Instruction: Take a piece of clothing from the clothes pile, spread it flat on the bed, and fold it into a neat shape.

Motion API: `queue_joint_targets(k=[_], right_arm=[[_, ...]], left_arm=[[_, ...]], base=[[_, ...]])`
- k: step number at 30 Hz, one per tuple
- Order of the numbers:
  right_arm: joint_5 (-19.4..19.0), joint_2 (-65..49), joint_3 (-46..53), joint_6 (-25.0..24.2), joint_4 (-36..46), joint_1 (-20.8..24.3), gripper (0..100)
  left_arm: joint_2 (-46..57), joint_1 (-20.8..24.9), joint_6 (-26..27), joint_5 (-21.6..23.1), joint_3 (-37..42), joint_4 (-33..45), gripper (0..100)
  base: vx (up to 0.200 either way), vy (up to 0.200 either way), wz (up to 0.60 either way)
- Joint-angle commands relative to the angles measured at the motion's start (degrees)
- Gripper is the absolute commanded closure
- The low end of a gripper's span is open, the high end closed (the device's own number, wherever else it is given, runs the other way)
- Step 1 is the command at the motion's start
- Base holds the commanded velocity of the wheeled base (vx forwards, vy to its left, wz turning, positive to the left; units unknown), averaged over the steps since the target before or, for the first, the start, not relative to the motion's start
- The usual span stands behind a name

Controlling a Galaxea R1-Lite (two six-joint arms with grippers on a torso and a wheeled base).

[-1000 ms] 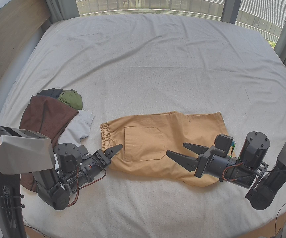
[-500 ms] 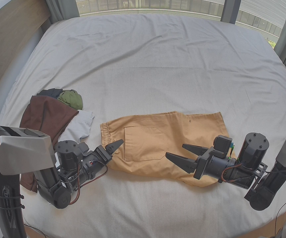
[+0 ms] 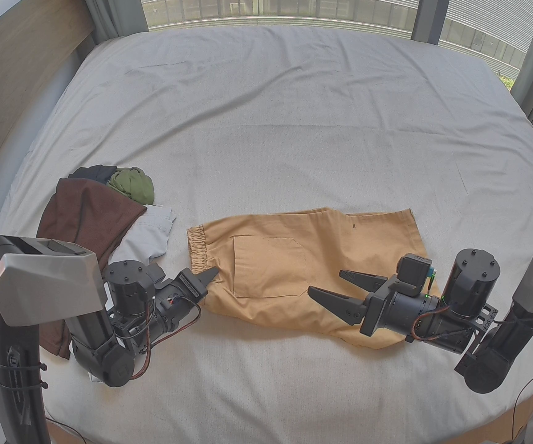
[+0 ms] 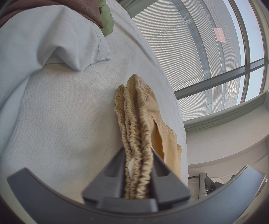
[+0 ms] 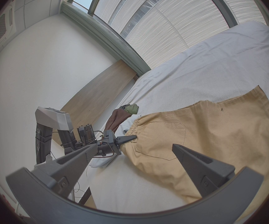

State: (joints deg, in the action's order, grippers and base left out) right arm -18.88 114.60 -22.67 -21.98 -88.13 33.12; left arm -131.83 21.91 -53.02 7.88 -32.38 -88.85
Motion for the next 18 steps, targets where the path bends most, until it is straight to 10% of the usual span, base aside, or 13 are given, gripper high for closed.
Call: queue_joint_targets(k=[1, 18], right_arm=[[0.0, 0.2, 0.0, 0.0, 0.0, 0.0, 0], [0.1, 1.1, 0.3, 0.1, 0.0, -0.7, 0]], left_arm=[[-0.3, -0.2, 0.1, -0.1, -0.1, 0.0, 100], [9.5, -2.0, 5.2, 0.0, 8.6, 0.0, 100]], base=[[0.0, 0.0, 0.0], [0.0, 0.0, 0.0]])
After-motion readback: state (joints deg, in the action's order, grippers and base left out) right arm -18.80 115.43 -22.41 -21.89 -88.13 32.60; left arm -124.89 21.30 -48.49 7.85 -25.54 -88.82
